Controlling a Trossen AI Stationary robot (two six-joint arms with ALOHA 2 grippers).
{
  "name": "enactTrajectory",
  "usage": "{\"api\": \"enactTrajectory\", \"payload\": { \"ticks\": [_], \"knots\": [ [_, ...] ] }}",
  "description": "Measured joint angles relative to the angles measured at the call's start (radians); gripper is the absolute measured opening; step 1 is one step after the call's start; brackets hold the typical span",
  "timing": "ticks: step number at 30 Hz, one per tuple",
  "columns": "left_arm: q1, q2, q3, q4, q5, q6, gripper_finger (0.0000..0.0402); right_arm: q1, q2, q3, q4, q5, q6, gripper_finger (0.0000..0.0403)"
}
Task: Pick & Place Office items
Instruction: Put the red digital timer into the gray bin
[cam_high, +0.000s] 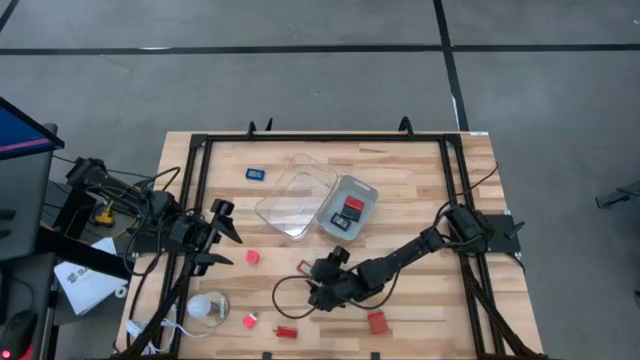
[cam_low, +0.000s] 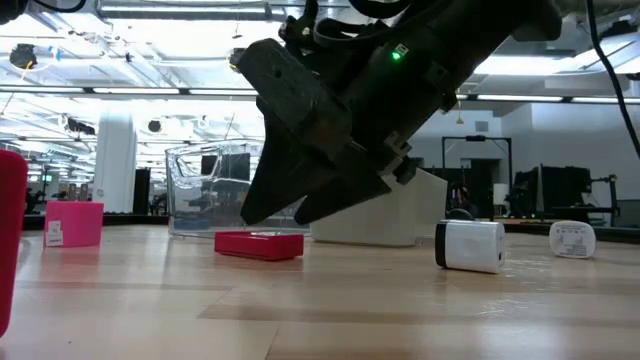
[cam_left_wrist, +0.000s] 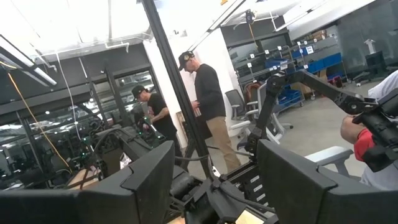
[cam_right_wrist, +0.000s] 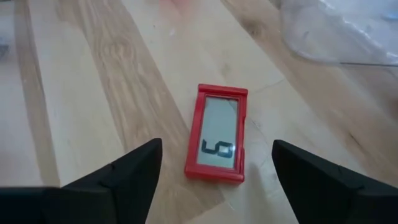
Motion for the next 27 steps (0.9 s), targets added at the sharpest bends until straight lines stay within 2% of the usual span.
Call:
{"api": "enactTrajectory", "payload": {
  "ticks": [6,16,27],
  "knots": [
    [0.000,0.000,0.000,0.000,0.000,0.000,0.0227,-0.021,0.007,0.001,-0.012,-0.092,0.014,0.0295],
    [0.000,0.000,0.000,0.000,0.000,0.000,0.0227,-0.048,0.008,0.001,-0.021,-0.171,0.018,0.0291],
    [0.000,0.000,0.000,0.000,0.000,0.000,0.0227,-0.056,0.008,0.001,-0.026,-0.192,0.034,0.0237]
  ]
}}
